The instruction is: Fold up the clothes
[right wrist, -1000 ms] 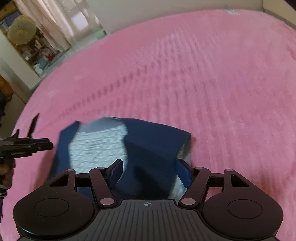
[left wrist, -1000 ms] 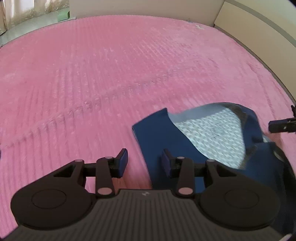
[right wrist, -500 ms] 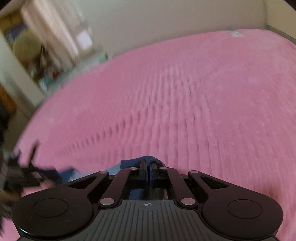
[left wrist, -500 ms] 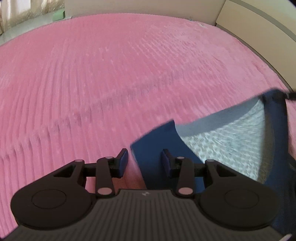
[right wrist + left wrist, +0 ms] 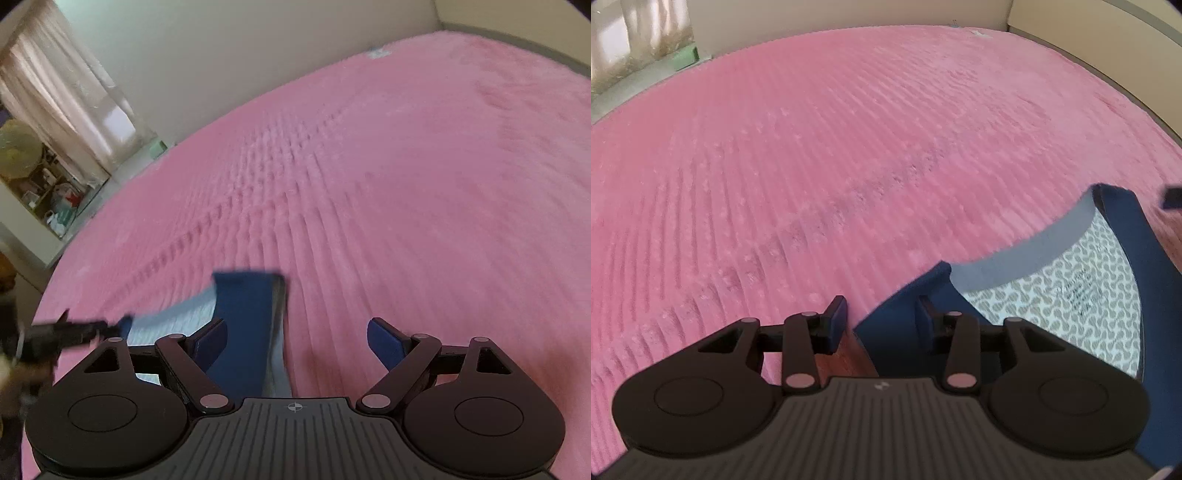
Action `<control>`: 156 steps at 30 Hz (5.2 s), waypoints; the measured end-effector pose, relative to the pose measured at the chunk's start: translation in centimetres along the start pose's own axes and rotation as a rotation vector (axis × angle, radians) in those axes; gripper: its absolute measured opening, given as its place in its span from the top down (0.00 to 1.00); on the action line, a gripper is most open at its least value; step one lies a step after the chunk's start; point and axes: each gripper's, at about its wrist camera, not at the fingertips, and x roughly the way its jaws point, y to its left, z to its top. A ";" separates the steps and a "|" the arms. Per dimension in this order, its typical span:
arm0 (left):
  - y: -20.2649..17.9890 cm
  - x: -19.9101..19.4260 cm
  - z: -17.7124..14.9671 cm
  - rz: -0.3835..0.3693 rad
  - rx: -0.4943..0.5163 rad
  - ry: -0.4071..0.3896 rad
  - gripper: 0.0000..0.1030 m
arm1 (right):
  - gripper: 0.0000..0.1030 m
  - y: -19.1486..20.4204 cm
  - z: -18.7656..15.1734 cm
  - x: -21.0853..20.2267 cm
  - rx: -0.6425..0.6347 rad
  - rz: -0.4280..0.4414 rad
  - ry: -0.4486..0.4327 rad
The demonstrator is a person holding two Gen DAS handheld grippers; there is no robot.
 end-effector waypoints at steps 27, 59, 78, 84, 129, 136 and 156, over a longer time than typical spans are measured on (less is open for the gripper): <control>-22.7 -14.5 -9.6 -0.359 0.441 0.031 0.67 | 0.17 1.4 -30.6 -27.0 0.395 -0.247 0.083; -33.6 -8.8 -4.5 -0.507 0.827 0.112 0.57 | 0.67 3.4 -44.0 -27.1 0.959 -0.027 -0.095; -38.1 -4.3 -1.6 -0.707 0.985 0.322 0.85 | 0.45 4.0 -44.8 -28.9 1.001 0.036 -0.266; -37.3 -5.0 -0.8 -0.720 0.971 0.283 1.00 | 0.45 4.5 -43.6 -29.6 0.946 0.056 -0.294; -31.2 -6.9 -1.0 -0.628 1.032 0.284 1.00 | 0.45 -1.5 -45.3 -29.7 1.221 0.108 -0.402; -31.3 -7.0 -0.9 -0.628 1.016 0.277 1.00 | 0.45 -2.8 -44.6 -29.3 1.244 0.149 -0.468; -31.3 -10.1 2.3 -0.645 0.892 0.136 1.00 | 1.00 -1.6 -34.6 -33.4 0.716 0.289 -0.338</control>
